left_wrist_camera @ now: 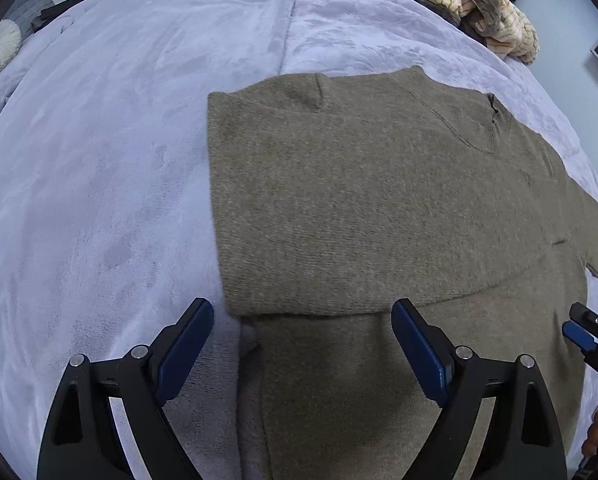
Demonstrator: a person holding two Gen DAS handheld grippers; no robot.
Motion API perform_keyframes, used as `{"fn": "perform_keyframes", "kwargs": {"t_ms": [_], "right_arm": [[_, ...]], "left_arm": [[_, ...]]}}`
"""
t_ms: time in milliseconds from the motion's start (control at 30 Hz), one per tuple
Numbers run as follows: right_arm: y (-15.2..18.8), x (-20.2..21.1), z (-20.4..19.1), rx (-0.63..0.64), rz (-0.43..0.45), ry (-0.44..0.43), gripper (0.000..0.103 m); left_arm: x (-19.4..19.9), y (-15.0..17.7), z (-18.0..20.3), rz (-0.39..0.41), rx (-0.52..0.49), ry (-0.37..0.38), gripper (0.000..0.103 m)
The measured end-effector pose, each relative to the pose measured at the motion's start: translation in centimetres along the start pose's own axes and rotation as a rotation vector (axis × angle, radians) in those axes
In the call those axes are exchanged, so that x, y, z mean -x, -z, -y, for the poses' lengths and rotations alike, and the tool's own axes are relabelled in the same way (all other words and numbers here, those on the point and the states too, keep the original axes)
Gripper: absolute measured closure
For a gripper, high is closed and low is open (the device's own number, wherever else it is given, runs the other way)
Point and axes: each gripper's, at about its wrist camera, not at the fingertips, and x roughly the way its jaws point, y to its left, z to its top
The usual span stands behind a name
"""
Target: Fold small clothes
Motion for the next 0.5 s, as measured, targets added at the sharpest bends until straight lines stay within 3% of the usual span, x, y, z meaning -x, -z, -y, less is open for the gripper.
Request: {"fn": "perform_keyframes", "kwargs": {"t_ms": [167,500], "right_arm": [[0.2,0.0,0.0,-0.009,-0.003,-0.020,0.045],[-1.8,-0.3,-0.1,0.040,-0.058,-0.051,0.043]], "left_arm": [[-0.5,-0.2,2.0,-0.019,-0.034,-0.047,0.012],[1.0,-0.3,2.4,-0.009,0.031,-0.084,0.012]]}}
